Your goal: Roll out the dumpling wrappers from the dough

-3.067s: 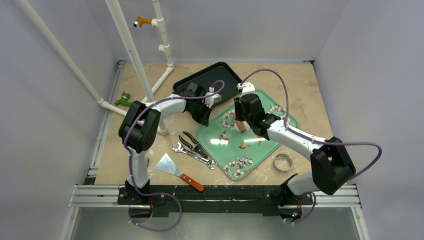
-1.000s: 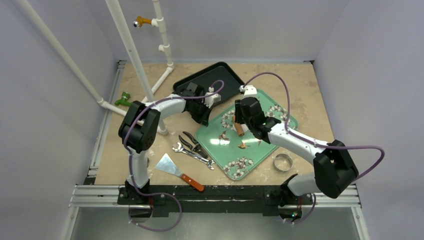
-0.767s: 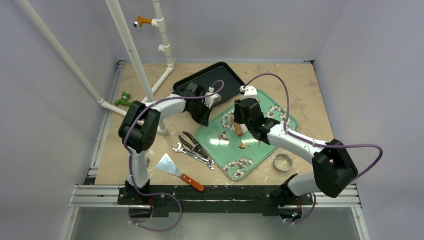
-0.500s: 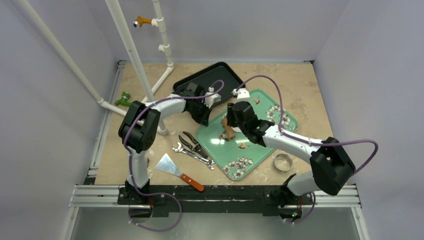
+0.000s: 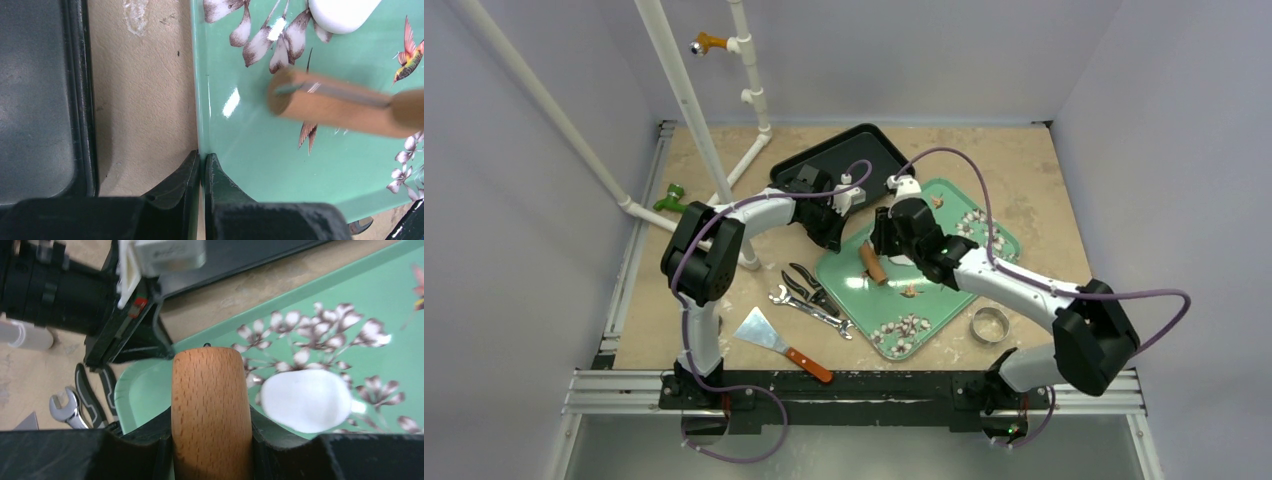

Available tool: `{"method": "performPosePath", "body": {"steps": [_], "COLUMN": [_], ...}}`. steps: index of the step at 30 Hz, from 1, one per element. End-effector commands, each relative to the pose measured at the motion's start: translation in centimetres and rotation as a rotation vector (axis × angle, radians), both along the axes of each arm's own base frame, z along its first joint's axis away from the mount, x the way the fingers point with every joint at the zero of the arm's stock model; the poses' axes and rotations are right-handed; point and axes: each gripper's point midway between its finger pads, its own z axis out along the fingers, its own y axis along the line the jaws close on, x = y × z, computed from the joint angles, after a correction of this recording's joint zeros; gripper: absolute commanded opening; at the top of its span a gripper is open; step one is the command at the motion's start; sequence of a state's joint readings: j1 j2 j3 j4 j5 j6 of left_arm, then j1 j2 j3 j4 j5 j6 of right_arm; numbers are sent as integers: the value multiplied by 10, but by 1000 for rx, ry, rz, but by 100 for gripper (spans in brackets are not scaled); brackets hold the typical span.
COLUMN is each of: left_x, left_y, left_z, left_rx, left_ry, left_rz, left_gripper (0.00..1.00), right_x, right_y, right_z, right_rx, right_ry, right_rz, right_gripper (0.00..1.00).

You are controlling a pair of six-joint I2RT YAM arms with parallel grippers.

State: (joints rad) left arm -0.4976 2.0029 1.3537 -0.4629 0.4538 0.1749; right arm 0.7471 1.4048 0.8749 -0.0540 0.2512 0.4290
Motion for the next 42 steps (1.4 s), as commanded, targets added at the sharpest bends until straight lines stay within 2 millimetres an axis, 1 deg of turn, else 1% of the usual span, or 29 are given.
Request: {"method": "performPosePath", "body": {"steps": [1, 3, 6, 11, 14, 16, 19, 26, 29, 31, 34, 35, 36, 37, 40, 42], "left_x": [-4, -4, -4, -4, -4, -4, -4, -4, -4, -4, -4, -3, -4, -4, -3, -3], "left_y": [2, 2, 2, 2, 2, 2, 2, 2, 2, 2, 2, 2, 2, 2, 2, 2], "left_z": [-2, -1, -2, -2, -2, -2, -2, -2, -2, -2, -2, -2, -2, -2, -2, -2], "left_rx": [-4, -4, -3, -4, -4, -4, -4, -1, -1, -1, -2, -1, -1, -1, 0, 1], "left_ry": [3, 3, 3, 3, 3, 3, 2, 2, 1, 1, 1, 0, 1, 1, 0, -1], "left_rz": [-23, -23, -24, -23, -24, -24, -24, -19, -19, -20, -19, -17, -19, -19, -17, -15], "left_gripper": [0, 0, 0, 0, 0, 0, 0, 0, 0, 0, 0, 0, 0, 0, 0, 0], "right_x": [34, 44, 53, 60, 64, 65, 64, 57, 55, 56, 59, 59, 63, 63, 65, 61], "right_y": [-29, -45, -62, -83, -100, -119, -143, -181, -191, -198, -193, -194, -191, -187, -164, -138], "right_z": [75, 77, 70, 40, 29, 20, 11, -10, -10, -3, 16, 22, 32, 35, 57, 69], "right_rx": [91, 87, 17, -48, -70, -108, -185, -241, -244, -242, -219, -227, -232, -228, -172, -131], "right_ry": [-153, -163, -160, -123, -110, -99, -93, -52, -51, -62, -90, -94, -109, -104, -151, -199], "right_rz": [-42, -78, -135, -190, -241, -303, -360, -451, -470, -481, -456, -456, -440, -421, -349, -278], "right_gripper": [0, 0, 0, 0, 0, 0, 0, 0, 0, 0, 0, 0, 0, 0, 0, 0]}}
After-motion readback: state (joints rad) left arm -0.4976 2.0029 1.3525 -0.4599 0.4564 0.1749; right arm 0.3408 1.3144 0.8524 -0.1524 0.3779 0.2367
